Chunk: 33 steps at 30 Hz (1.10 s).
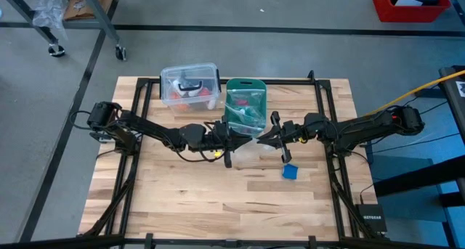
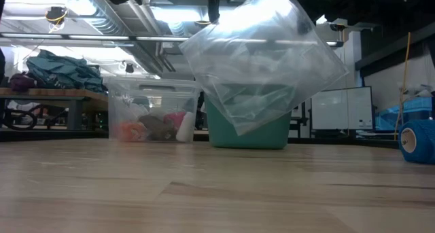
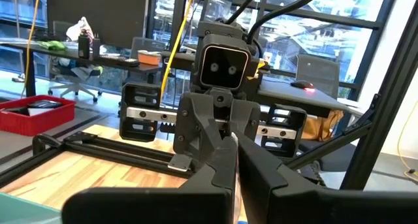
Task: Roll bandage
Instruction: Open the transparent zip bag
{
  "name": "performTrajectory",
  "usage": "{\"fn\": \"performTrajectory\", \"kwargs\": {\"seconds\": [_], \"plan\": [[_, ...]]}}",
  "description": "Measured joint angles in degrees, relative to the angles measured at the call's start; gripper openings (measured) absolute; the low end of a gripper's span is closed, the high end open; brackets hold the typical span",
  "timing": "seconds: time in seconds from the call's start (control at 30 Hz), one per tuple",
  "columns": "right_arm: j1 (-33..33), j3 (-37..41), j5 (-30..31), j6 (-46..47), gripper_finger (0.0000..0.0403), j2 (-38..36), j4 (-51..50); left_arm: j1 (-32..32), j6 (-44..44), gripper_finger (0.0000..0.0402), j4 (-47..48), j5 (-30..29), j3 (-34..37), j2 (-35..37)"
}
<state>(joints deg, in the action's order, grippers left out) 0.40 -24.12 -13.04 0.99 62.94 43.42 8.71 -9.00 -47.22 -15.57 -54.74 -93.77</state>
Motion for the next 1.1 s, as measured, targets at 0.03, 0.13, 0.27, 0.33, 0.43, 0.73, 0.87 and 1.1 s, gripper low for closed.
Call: {"fn": "performTrajectory", "kwargs": {"seconds": [0.03, 0.13, 0.27, 0.33, 0.43, 0.73, 0.87, 1.1], "plan": [[0.00, 0.00, 0.00, 0.00, 0.0026, 0.00, 0.00, 0.01, 0.08, 0.0003, -0.01, 0.00, 0.00, 0.02], [0.00, 0.00, 0.00, 0.00, 0.0026, 0.00, 0.04, 0.40, 0.40, 0.0001, -0.45, -0.02, 0.00, 0.00], [0.00, -0.02, -0.07, 0.00, 0.0026, -0.02, 0.13, 0.74, 1.95, 0.0001, -2.09, -0.07, 0.00, -0.14], [0.00, -0.04, -0.78, 0.01, 0.0026, -0.02, 0.24, 0.79, 3.41, 0.0000, -2.58, -0.07, 0.00, -0.14], [-0.04, -0.04, -1.29, 0.10, 0.0026, -0.02, 0.13, 0.81, 4.84, 0.0000, -2.70, -0.28, 0.00, -0.14], [-0.04, -0.04, -4.69, 0.24, 0.0026, -0.02, -0.71, 0.83, 6.46, 0.0000, -4.78, -1.19, 0.00, -0.13], [0.00, 0.09, -5.64, 0.24, 0.0026, 0.05, -2.67, 0.79, 7.73, 0.0001, -7.62, -1.35, -0.11, 0.15], [-0.02, 0.09, -5.53, 0.24, 0.0026, -0.04, -3.06, 0.83, 3.39, 0.0005, -7.66, -0.28, -0.11, 0.06]]}}
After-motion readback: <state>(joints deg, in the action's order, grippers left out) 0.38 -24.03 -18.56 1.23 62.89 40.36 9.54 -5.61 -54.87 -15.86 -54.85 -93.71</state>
